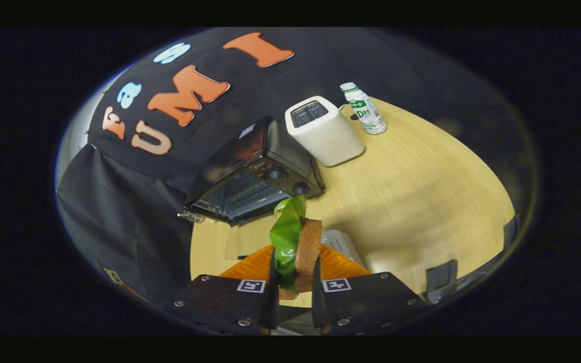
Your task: Open the toaster oven, put the food inside, and close the toaster oven door.
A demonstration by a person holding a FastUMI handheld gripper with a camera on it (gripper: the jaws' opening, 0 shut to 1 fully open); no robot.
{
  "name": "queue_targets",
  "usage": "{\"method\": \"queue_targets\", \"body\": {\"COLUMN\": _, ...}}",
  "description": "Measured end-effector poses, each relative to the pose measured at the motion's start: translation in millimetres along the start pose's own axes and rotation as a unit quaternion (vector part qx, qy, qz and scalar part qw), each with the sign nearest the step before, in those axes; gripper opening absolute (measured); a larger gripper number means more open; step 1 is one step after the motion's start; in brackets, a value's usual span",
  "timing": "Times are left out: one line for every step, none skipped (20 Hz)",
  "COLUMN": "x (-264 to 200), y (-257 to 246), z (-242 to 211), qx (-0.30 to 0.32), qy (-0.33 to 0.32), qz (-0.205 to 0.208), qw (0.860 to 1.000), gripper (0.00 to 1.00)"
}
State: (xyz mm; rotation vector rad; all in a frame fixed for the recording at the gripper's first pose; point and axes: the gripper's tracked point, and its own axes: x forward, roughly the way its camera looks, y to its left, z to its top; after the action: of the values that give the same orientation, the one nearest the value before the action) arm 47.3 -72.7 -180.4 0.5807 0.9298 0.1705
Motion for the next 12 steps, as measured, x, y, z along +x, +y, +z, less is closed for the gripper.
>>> {"method": "queue_targets", "body": {"x": 8, "y": 10, "z": -2, "qx": 0.018, "qy": -0.011, "qz": 0.006, "qw": 1.000, "gripper": 0.27}}
{"method": "queue_targets", "body": {"x": 14, "y": 18, "z": -3, "qx": 0.037, "qy": -0.021, "qz": 0.011, "qw": 0.999, "gripper": 0.27}}
{"method": "queue_targets", "body": {"x": 23, "y": 28, "z": -4, "qx": 0.054, "qy": -0.030, "qz": 0.015, "qw": 0.998, "gripper": 0.27}}
{"method": "queue_targets", "body": {"x": 31, "y": 37, "z": -6, "qx": 0.070, "qy": -0.043, "qz": 0.019, "qw": 0.996, "gripper": 0.27}}
{"method": "queue_targets", "body": {"x": 39, "y": 47, "z": -5, "qx": 0.087, "qy": -0.055, "qz": 0.025, "qw": 0.994, "gripper": 0.27}}
{"method": "queue_targets", "body": {"x": 47, "y": 55, "z": -4, "qx": 0.106, "qy": -0.070, "qz": 0.031, "qw": 0.991, "gripper": 0.27}}
{"method": "queue_targets", "body": {"x": 56, "y": 64, "z": -2, "qx": 0.123, "qy": -0.083, "qz": 0.037, "qw": 0.988, "gripper": 0.26}}
{"method": "queue_targets", "body": {"x": 64, "y": 72, "z": -1, "qx": 0.138, "qy": -0.097, "qz": 0.042, "qw": 0.985, "gripper": 0.26}}
{"method": "queue_targets", "body": {"x": 72, "y": 78, "z": -2, "qx": 0.149, "qy": -0.107, "qz": 0.043, "qw": 0.982, "gripper": 0.27}}
{"method": "queue_targets", "body": {"x": 80, "y": 83, "z": -2, "qx": 0.161, "qy": -0.119, "qz": 0.043, "qw": 0.979, "gripper": 0.27}}
{"method": "queue_targets", "body": {"x": 88, "y": 88, "z": -2, "qx": 0.175, "qy": -0.129, "qz": 0.042, "qw": 0.975, "gripper": 0.27}}
{"method": "queue_targets", "body": {"x": 96, "y": 93, "z": -2, "qx": 0.189, "qy": -0.139, "qz": 0.042, "qw": 0.971, "gripper": 0.27}}
